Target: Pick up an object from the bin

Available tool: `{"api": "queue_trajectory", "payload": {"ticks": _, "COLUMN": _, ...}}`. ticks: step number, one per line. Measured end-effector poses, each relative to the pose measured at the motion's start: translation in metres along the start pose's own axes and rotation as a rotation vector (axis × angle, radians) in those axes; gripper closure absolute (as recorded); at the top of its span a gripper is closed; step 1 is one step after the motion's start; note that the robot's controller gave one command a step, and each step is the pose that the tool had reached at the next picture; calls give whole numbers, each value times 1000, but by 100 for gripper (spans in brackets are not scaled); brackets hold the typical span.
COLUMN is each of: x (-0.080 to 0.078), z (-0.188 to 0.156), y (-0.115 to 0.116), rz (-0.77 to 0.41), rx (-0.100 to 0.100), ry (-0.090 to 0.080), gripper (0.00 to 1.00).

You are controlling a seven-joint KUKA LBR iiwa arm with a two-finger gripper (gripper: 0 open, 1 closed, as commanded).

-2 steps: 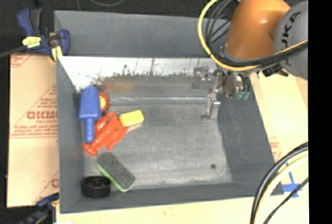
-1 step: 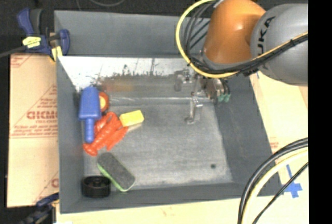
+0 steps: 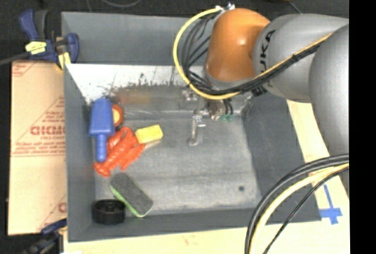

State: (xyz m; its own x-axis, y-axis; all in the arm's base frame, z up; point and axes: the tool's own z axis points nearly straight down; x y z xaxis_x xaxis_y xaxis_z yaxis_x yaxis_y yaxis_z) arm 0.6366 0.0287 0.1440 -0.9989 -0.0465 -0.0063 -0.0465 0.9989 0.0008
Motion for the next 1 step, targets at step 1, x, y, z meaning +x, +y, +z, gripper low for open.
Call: {"api": "queue_trajectory", "payload": {"ticks": 1, "x": -4, "z": 19, "y": 15, "rz": 74, "rx": -2, "ry": 6, "gripper": 0}}
